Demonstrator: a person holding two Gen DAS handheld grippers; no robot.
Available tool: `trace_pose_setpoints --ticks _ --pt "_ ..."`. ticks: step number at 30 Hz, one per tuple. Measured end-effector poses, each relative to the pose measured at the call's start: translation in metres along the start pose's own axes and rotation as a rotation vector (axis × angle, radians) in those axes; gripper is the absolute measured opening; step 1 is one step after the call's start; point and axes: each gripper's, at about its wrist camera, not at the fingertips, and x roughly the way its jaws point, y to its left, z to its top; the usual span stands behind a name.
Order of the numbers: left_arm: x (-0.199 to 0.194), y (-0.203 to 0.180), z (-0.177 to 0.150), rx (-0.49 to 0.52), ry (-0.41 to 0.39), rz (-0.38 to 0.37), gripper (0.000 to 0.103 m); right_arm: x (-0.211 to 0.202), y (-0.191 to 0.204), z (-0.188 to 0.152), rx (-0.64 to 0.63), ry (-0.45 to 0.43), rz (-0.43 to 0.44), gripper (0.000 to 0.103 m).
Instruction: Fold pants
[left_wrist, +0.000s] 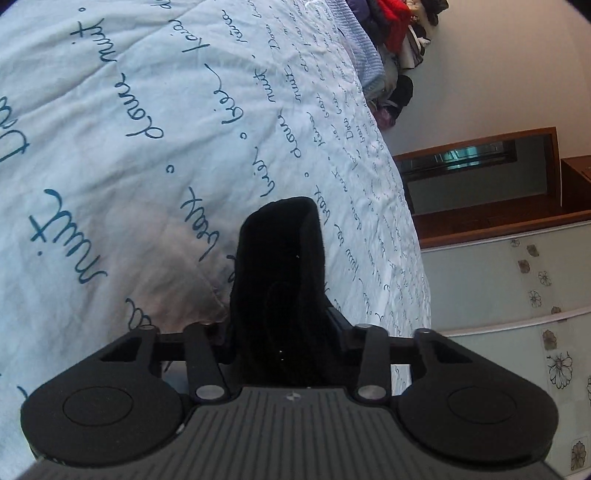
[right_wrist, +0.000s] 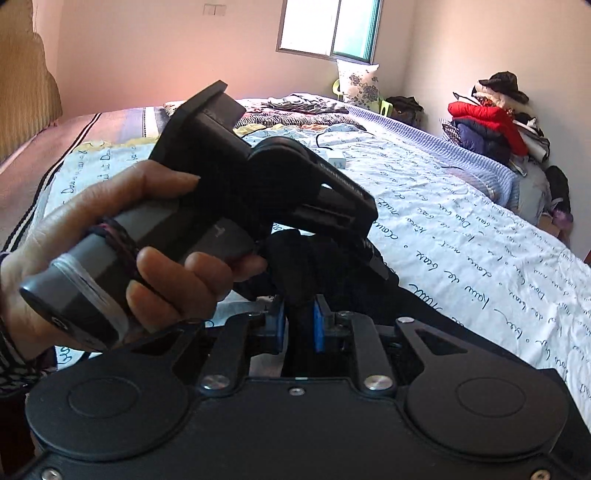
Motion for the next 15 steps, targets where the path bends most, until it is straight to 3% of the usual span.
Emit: trace_pose_setpoints --ticks 3,7,8,9,10,12,13,15 --pt "0.001 -0.008 -0.002 0.058 -0.032 0.064 0.029 -0.005 -0.01 -0.004 0.053 0.028 0.071 0.021" --pt "-0.002 -0.014 -0.009 0.13 -0.07 0.084 0.023 -0.027 -0.049 -0.009 0.26 -0.061 0.257 0.026" --pt "-0.002 -0.016 -0.011 0.145 -0.079 0.087 0.023 -0.028 -0.059 -0.01 0.314 -0.078 0.265 0.026" --pt "-0.004 -0.018 -0.014 0.162 -0.089 0.095 0.023 -0.026 -0.066 -0.011 0.349 -0.078 0.224 0.026" --pt "-0.006 -0.02 -0.016 0.176 -0.098 0.103 0.023 -0.017 -0.073 -0.009 0.342 -0.049 0.127 0.026" --pt "-0.01 -0.026 -0.022 0.204 -0.12 0.121 0.023 -0.002 -0.066 -0.009 0.252 0.012 -0.035 0.027" --pt "-0.013 -0.031 -0.025 0.219 -0.132 0.13 0.023 0.004 -0.061 -0.01 0.211 0.023 -0.065 0.027" --pt "-0.018 -0.04 -0.033 0.254 -0.155 0.145 0.023 0.01 -0.06 -0.011 0.216 0.02 -0.014 0.027"
